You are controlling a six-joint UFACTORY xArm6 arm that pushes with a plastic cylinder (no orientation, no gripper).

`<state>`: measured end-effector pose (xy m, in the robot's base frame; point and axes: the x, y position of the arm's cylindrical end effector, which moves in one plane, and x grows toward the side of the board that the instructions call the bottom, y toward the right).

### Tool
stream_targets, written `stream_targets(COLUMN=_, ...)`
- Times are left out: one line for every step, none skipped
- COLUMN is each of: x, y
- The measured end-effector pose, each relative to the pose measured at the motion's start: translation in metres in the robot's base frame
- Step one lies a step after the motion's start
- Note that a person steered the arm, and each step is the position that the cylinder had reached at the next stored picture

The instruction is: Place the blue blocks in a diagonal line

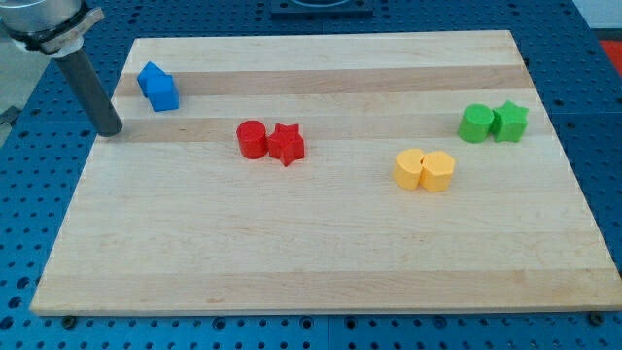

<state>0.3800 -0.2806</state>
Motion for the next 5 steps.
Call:
stream_targets(x=0.000, y=0.022)
stream_targets(x=-0.004, y=0.040)
stream_targets(x=-0.025, y=0.042)
stream_targets(x=-0.047, y=0.042)
stream_targets(x=-0.056, y=0.042)
